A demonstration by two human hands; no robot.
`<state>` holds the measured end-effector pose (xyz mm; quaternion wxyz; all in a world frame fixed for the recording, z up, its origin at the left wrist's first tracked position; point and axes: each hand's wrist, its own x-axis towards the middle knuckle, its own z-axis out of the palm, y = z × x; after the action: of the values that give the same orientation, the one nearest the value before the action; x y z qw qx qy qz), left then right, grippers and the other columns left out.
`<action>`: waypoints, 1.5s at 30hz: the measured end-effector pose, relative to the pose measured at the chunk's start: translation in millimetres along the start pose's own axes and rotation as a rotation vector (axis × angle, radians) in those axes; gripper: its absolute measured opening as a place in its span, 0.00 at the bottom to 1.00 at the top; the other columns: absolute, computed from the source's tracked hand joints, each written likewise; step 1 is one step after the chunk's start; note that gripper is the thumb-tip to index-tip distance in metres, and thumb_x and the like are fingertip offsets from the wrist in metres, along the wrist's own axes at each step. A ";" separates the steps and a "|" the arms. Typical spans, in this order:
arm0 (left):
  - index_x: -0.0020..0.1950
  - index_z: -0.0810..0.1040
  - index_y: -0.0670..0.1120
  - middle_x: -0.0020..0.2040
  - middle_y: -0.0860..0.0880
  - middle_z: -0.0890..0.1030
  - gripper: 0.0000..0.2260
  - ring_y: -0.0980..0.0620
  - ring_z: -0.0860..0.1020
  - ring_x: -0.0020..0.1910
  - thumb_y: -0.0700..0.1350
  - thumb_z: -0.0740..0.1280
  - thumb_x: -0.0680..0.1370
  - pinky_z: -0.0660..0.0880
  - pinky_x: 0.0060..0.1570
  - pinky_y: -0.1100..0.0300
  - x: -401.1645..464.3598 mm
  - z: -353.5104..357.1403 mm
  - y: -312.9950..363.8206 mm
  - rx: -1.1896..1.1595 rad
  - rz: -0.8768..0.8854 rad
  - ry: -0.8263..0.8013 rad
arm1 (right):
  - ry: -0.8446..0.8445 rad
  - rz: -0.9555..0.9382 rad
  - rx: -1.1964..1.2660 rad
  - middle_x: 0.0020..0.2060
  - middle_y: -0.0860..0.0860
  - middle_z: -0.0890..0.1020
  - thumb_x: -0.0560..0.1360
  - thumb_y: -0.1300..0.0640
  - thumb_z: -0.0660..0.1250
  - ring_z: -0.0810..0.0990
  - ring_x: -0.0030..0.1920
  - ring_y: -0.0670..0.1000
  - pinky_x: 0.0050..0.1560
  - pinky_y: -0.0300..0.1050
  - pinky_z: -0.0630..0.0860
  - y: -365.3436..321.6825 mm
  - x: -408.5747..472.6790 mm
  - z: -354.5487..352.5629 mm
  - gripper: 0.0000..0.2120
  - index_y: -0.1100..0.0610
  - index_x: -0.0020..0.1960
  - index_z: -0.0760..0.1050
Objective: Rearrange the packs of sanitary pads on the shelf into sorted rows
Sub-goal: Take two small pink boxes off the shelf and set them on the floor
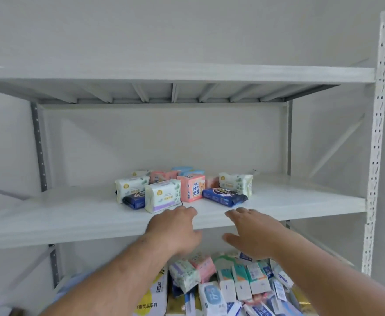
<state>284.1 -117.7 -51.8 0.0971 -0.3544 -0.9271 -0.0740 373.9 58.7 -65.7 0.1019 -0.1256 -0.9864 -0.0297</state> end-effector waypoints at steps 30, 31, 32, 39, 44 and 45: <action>0.74 0.63 0.60 0.74 0.58 0.67 0.26 0.53 0.71 0.68 0.59 0.62 0.76 0.71 0.65 0.53 281.9 -47.6 -153.2 -0.004 0.012 0.085 | 0.057 0.122 -0.121 0.74 0.42 0.65 0.79 0.38 0.58 0.68 0.71 0.48 0.66 0.48 0.70 42.9 234.8 -34.1 0.29 0.43 0.78 0.56; 0.74 0.63 0.60 0.73 0.58 0.67 0.26 0.53 0.71 0.68 0.59 0.62 0.75 0.71 0.65 0.53 289.1 -46.1 -158.2 -0.007 0.013 0.079 | 0.055 0.121 -0.116 0.74 0.42 0.65 0.79 0.38 0.58 0.68 0.70 0.48 0.66 0.48 0.70 43.6 243.1 -33.0 0.29 0.43 0.77 0.57; 0.73 0.63 0.60 0.73 0.58 0.67 0.26 0.53 0.71 0.68 0.59 0.62 0.75 0.71 0.65 0.53 296.3 -44.9 -162.5 -0.014 0.012 0.073 | 0.054 0.119 -0.113 0.74 0.41 0.65 0.79 0.38 0.59 0.69 0.70 0.47 0.67 0.48 0.70 44.4 251.2 -31.7 0.29 0.43 0.77 0.57; 0.74 0.64 0.59 0.73 0.58 0.69 0.26 0.53 0.72 0.67 0.58 0.63 0.77 0.70 0.66 0.55 338.7 -37.7 -178.4 -0.040 -0.001 0.039 | 0.030 0.086 -0.096 0.75 0.39 0.63 0.79 0.40 0.60 0.68 0.71 0.46 0.69 0.49 0.69 51.3 306.7 -21.4 0.28 0.40 0.77 0.57; 0.75 0.64 0.57 0.72 0.56 0.69 0.28 0.53 0.72 0.67 0.57 0.66 0.75 0.70 0.66 0.55 373.9 -30.4 -172.9 -0.022 0.022 -0.004 | -0.030 0.066 -0.022 0.76 0.40 0.62 0.79 0.41 0.63 0.65 0.73 0.47 0.73 0.48 0.65 72.2 342.9 -16.9 0.30 0.41 0.77 0.58; 0.75 0.63 0.57 0.72 0.56 0.69 0.29 0.53 0.72 0.67 0.57 0.67 0.75 0.70 0.66 0.55 381.9 -29.5 -169.4 -0.022 0.032 -0.018 | -0.044 0.058 0.004 0.75 0.41 0.63 0.79 0.42 0.64 0.65 0.73 0.47 0.72 0.47 0.65 77.1 350.0 -16.2 0.29 0.42 0.77 0.58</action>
<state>-104.6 -3.3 54.0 0.0861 -0.3710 -0.9212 -0.0792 64.9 216.5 25.7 0.0811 -0.1545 -0.9844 -0.0220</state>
